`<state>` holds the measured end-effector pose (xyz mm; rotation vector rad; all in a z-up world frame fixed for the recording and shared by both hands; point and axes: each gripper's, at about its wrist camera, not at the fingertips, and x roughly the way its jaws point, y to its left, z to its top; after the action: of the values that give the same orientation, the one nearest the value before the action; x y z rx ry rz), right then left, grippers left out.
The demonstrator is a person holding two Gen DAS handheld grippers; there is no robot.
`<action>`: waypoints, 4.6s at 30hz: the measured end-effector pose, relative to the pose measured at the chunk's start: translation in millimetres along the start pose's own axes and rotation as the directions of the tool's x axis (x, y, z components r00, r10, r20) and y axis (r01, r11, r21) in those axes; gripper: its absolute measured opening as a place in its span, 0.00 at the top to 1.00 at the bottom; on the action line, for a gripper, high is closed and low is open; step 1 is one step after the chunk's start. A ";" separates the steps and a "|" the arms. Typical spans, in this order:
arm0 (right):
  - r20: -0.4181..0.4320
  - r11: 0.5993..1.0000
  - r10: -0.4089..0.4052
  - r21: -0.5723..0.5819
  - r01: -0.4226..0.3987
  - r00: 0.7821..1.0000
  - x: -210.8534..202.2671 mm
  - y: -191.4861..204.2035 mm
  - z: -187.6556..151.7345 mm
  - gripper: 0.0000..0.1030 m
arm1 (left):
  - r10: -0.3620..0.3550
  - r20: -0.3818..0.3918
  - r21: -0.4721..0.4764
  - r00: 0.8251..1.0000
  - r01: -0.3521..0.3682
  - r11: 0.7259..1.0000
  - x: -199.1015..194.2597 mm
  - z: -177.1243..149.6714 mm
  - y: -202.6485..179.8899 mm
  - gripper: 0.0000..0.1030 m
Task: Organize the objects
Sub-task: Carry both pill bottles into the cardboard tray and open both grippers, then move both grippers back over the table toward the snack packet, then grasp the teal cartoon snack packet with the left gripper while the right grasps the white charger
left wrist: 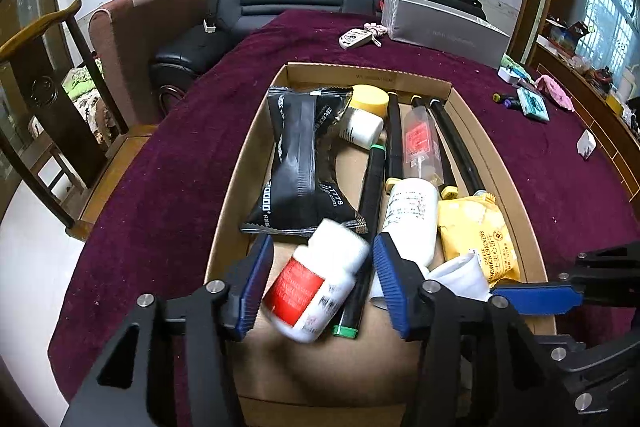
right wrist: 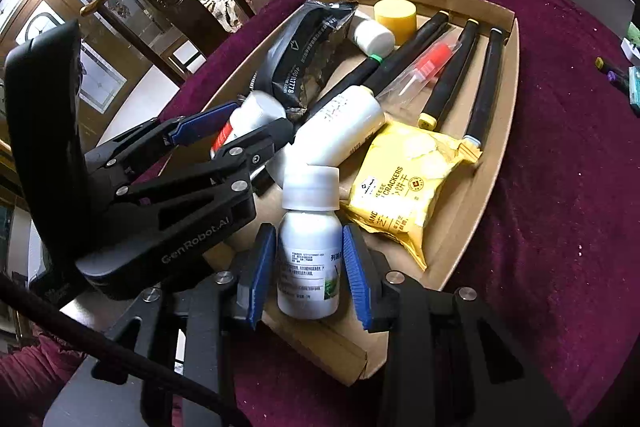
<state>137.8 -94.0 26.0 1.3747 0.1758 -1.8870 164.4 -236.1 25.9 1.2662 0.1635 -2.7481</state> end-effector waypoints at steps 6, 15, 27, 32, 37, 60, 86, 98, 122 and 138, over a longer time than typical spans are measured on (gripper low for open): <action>0.021 1.000 0.008 -0.007 -0.008 1.000 -10.2 2.5 -6.9 0.68 | 0.006 0.011 0.011 1.000 -0.006 1.000 -8.7 2.1 -7.3 0.54; 0.091 1.000 0.013 0.007 -0.014 0.996 -43.4 -17.3 -22.4 0.68 | 0.023 0.038 0.043 0.999 -0.025 0.999 -25.8 9.7 -24.7 0.53; 0.209 0.986 -0.049 0.164 0.014 0.977 -102.6 -72.7 -30.8 0.67 | -0.019 0.068 0.131 0.997 0.009 0.991 -43.8 24.0 -71.3 0.53; 0.271 0.967 -0.147 0.242 0.081 0.951 -148.6 -101.1 -45.4 0.67 | -0.091 0.080 0.159 0.993 0.077 0.984 -61.2 26.5 -90.3 0.53; 0.348 0.919 -0.342 0.318 0.234 0.873 -233.6 -120.1 -55.4 0.66 | -0.210 0.118 0.206 0.971 0.183 0.961 -95.8 47.0 -113.4 0.53; 0.361 0.739 -0.461 0.662 0.125 0.811 -299.2 -305.8 -40.1 0.19 | -0.426 -0.086 0.091 0.901 0.433 0.897 69.6 204.7 -262.1 0.40; 0.490 0.640 -0.420 0.757 -0.134 0.764 -206.6 -421.9 -100.1 0.19 | -0.559 -0.332 0.152 0.760 0.628 0.763 164.4 191.4 -377.4 0.40; 0.475 0.630 -0.440 0.768 -0.114 0.762 -205.0 -427.4 -104.3 0.19 | -0.445 -0.296 0.280 0.845 0.522 0.806 182.3 154.8 -414.7 0.40; 0.449 0.623 -0.452 0.777 -0.087 0.771 -197.3 -426.3 -101.4 0.19 | -0.375 -0.133 0.390 0.918 0.396 0.831 109.7 134.7 -382.1 0.61; 0.132 0.540 -0.486 0.823 0.178 0.864 -166.0 -428.7 -42.6 0.55 | -0.396 -0.092 0.316 0.913 0.404 0.858 42.9 85.5 -294.8 0.61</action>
<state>-91.8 306.4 14.3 1.5818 -0.7400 -2.6924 29.6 40.4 63.6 1.4913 -0.0423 -3.2251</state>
